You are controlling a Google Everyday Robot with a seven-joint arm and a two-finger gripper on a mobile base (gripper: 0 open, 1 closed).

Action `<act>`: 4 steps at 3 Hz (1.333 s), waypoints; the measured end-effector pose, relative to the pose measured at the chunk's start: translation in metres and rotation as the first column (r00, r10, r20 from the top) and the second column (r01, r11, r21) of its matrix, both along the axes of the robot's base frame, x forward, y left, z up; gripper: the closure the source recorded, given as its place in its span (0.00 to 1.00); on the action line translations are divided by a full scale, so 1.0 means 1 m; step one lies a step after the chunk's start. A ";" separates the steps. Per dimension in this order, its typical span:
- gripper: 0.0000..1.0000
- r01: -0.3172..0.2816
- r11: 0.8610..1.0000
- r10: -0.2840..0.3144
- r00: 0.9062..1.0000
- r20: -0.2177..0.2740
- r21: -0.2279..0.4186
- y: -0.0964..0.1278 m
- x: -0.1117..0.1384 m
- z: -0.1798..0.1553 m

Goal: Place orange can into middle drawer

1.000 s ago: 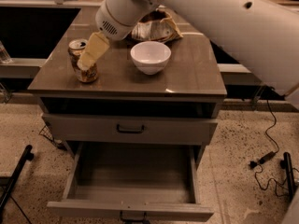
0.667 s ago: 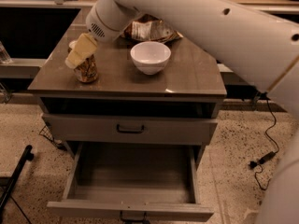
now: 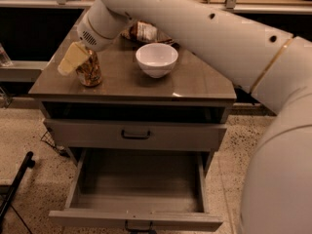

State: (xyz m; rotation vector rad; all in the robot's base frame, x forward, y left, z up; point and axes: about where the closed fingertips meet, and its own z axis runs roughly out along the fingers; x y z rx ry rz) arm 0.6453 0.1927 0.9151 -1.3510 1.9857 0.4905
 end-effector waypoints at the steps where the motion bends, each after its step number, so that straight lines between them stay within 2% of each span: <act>1: 0.41 -0.036 0.999 0.036 0.999 -0.025 0.003 0.013 -0.004 -0.006; 2: 0.72 -0.094 0.995 0.096 0.994 -0.058 0.035 0.022 -0.008 -0.003; 3: 0.95 -0.160 0.982 0.167 0.984 -0.061 0.098 0.006 -0.013 0.012; 4: 1.00 -0.260 0.961 0.263 0.964 -0.021 0.093 -0.025 -0.043 0.027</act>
Offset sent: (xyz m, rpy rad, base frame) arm -0.0089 0.0267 0.0019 0.0500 0.0730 0.1257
